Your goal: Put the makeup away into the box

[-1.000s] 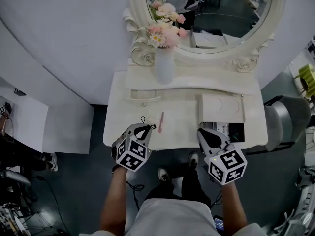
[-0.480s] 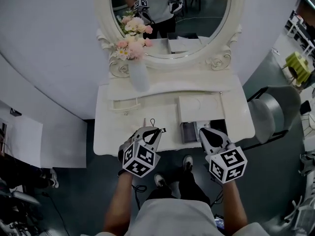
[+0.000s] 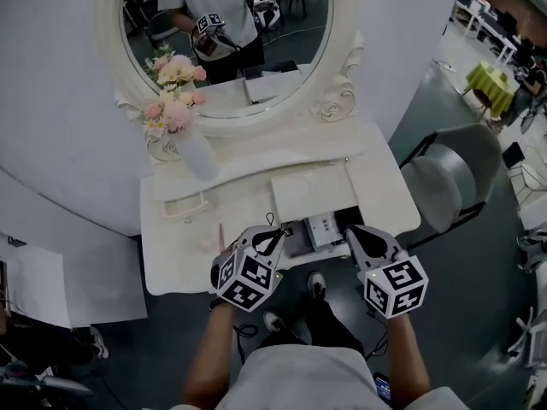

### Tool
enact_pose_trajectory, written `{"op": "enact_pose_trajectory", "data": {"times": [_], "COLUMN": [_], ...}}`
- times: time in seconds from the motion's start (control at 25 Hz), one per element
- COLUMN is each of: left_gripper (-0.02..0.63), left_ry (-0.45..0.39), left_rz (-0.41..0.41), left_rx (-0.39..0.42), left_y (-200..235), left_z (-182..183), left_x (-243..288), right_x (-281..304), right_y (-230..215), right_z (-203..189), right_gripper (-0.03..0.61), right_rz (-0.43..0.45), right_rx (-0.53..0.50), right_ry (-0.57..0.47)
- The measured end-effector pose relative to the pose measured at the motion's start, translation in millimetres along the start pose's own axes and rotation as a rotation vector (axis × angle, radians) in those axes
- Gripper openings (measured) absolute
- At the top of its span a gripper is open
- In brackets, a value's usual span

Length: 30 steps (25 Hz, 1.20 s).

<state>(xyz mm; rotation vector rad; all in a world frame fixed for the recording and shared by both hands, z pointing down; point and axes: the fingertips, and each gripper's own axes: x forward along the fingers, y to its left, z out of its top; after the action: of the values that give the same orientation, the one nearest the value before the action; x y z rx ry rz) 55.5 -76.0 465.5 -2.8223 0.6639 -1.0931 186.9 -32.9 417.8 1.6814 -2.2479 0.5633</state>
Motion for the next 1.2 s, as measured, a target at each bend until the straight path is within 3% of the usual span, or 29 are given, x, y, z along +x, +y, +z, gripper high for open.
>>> {"op": "enact_pose_trajectory", "data": {"times": [0.44, 0.92, 1.2], "left_gripper": [0.040, 0.040, 0.040], "left_ry": [0.037, 0.195, 0.258], "left_rz": [-0.153, -0.254, -0.258], "left_rx": [0.082, 0.110, 0.120], "left_y": [-45, -75, -75], "left_z": [16, -30, -49], "left_x": [81, 147, 164], "right_x": [-5, 1, 7], "right_y": [-43, -69, -74], "right_z": [-24, -59, -67], "right_gripper": [0.000, 0.000, 0.000], "right_rz": [-0.047, -0.054, -0.046], "right_rx": [0.050, 0.102, 0.111], "right_ry": [0.040, 0.101, 0.126]}}
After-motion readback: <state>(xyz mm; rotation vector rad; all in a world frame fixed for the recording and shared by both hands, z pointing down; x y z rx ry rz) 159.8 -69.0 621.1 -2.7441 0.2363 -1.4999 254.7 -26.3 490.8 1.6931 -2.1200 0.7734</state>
